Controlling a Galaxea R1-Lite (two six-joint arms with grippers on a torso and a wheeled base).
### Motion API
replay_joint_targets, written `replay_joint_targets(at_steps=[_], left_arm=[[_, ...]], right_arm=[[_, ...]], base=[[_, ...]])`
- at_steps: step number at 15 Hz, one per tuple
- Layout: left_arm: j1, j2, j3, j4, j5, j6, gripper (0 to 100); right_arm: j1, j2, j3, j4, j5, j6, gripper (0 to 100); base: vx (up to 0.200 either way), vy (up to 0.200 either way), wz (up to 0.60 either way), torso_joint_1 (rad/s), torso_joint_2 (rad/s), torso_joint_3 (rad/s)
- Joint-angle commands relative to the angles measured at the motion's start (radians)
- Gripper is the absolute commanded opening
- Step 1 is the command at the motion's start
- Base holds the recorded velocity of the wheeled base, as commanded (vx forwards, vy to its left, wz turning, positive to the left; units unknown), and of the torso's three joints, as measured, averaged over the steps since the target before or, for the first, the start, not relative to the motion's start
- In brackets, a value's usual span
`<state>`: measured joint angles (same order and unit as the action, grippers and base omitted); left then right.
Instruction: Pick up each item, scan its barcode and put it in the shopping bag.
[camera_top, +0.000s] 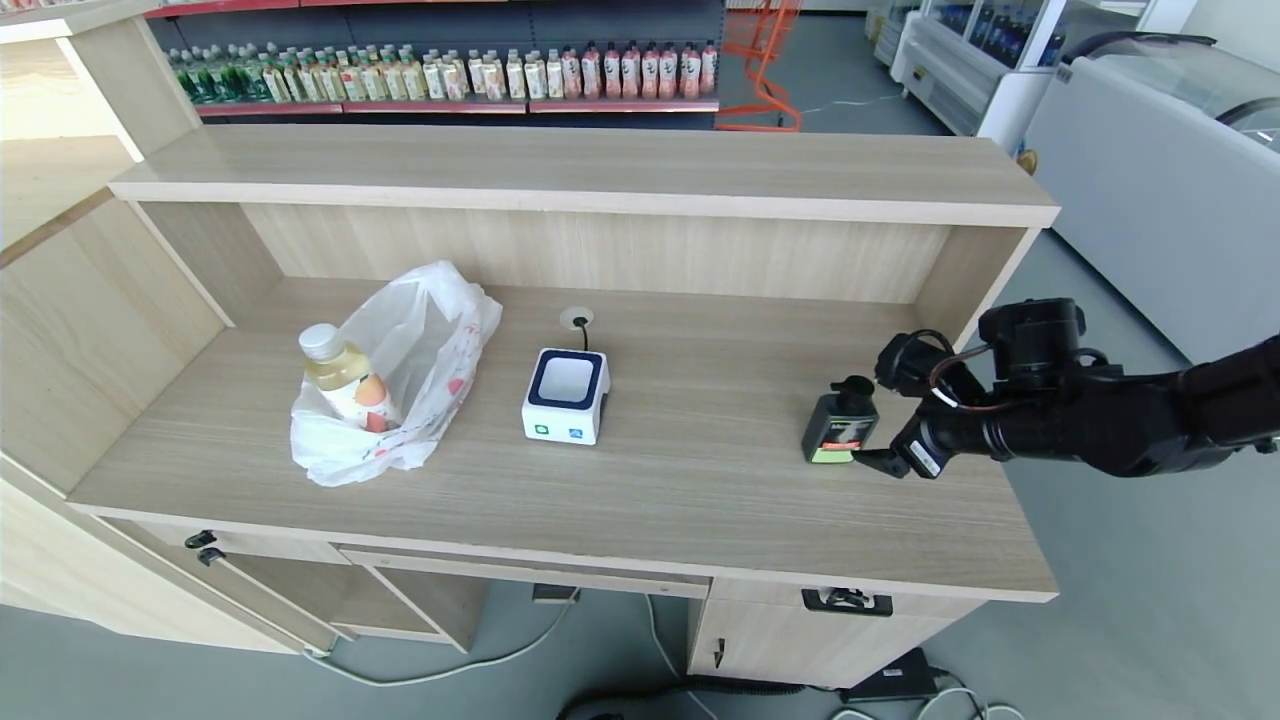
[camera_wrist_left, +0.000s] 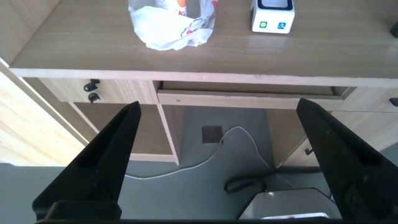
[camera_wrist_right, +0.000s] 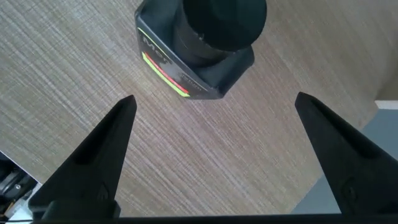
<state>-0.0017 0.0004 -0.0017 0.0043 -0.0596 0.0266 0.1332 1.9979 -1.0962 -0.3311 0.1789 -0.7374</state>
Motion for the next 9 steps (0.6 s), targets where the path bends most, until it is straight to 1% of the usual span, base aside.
replay_joint_targets(at_steps=[1,5,9], left_arm=[[0.0,0.001,0.0,0.0,0.0,-0.001,100],[0.0,0.001,0.0,0.0,0.0,-0.001,100],[0.0,0.001,0.0,0.0,0.0,0.001,100]], right_arm=[[0.02,0.056,-0.039,0.0,0.001,-0.002,100],[0.06,0.114,-0.113,0.0,0.001,0.015,100],[0.08,0.174,-0.179,0.0,0.001,0.023,100]], base=[[0.0,0.0,0.0,0.0,0.0,0.0],[0.0,0.0,0.0,0.0,0.0,0.0],[0.0,0.0,0.0,0.0,0.0,0.0]])
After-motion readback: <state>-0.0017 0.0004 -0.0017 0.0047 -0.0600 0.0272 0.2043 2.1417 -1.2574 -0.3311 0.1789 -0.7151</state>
